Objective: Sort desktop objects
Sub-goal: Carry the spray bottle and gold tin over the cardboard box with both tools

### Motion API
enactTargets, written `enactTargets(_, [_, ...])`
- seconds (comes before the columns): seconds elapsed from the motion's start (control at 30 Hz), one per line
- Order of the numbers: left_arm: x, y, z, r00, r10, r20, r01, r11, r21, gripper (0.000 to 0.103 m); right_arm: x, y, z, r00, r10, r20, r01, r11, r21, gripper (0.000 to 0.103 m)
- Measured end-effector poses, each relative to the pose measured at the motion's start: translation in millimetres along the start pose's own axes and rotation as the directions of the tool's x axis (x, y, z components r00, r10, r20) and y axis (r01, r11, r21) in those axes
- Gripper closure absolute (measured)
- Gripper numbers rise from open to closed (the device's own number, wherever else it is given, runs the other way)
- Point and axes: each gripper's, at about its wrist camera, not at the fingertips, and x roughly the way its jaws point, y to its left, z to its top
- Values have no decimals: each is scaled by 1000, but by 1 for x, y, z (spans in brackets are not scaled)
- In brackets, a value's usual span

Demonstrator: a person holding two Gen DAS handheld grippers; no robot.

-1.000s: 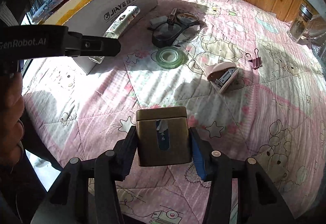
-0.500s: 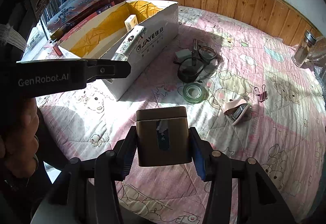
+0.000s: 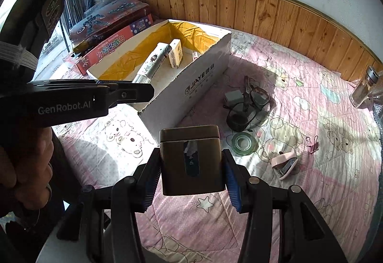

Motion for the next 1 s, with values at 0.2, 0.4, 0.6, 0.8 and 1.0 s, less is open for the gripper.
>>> enactTargets(0.2, [-2, 17, 8, 1000, 6, 8, -6, 999, -33, 85, -2, 12, 16, 1000, 10, 22, -9, 1000, -28, 52])
enactTargets(0.4, [0, 33, 15, 1000, 8, 4, -8, 998, -63, 85, 8, 16, 31, 999, 30, 23, -29, 999, -28, 52])
enactTargets(0.6, [8, 44, 27, 1000, -1, -6, 0, 996, -91, 85, 14, 20, 47, 999, 39, 33, -37, 999, -40, 52])
enactTargets(0.8, [13, 55, 41, 1000, 10, -5, -11, 994, -109, 85, 22, 21, 65, 997, 56, 44, -54, 998, -34, 52])
enactTargets(1.0, [19, 73, 52, 1000, 20, -10, -22, 990, -141, 85, 31, 26, 84, 997, 68, 48, -65, 997, -47, 52])
